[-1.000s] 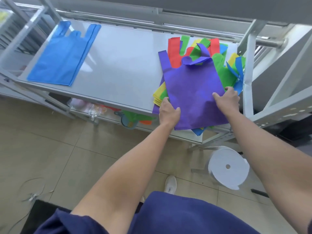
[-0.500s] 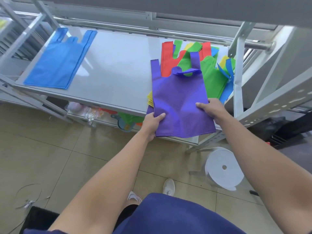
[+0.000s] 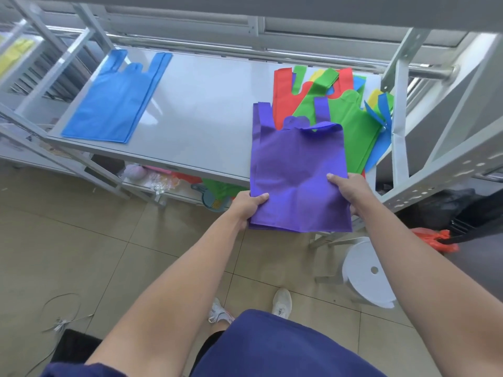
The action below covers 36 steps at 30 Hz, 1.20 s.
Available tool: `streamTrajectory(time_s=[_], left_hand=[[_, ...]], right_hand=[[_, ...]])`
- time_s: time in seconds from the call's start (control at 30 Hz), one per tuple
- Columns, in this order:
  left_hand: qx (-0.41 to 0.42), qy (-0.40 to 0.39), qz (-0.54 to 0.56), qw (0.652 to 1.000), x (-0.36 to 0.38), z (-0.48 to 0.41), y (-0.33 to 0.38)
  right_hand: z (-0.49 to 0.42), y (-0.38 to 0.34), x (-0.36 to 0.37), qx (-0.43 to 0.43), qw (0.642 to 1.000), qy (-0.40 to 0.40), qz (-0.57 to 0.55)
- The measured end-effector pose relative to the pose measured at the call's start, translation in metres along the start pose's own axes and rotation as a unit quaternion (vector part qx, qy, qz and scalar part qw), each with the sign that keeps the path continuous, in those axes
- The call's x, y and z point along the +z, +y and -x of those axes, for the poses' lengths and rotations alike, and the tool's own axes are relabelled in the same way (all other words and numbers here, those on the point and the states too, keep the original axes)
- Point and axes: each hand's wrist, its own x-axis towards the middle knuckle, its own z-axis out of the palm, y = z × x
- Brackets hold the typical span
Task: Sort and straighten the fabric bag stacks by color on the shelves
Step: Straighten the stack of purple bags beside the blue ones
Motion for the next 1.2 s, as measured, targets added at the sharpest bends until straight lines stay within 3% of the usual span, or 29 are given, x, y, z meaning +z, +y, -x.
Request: streamTrajectory(time_s=[0.1,0.2,0.37,0.67,0.97,1.07,1.2], left_hand=[[0.046,0.003,-0.004,0.999,-0.005,0.002,0.003],[0.065,-0.055,0.053,0.995,-0.022,0.008,0.009],[0.009,0.005,-0.041,0.999,-0.065,0.007,0.004],[0.094,0.039,-0.056,0.993,-0.173,0.019,0.028],[0.207,0.052,-0.112,0.971,-0.284,0.015,0.112],[0.197,0.054,-0.167,0.965,-0.307,-0.007,0.140],[0.181,0.078,-0.284,0.938,-0.329,-0.055,0.158]], right_hand=[[0.012,-0.010,0.008,-0.092,0.993,0.049,0.064],[0.027,-0.012,0.019,-0.177,0.979,0.095,0.023],[0.030,0.011,0.063,-0.021,0.999,0.008,-0.033],[0.053,-0.027,0.160,-0.057,0.998,-0.037,-0.015],[0.086,-0.093,0.276,-0.041,0.990,-0.045,-0.124],[0.089,-0.101,0.306,0.005,0.995,-0.050,-0.084],[0.057,-0.114,0.334,-0.035,0.999,-0.025,-0.034]])
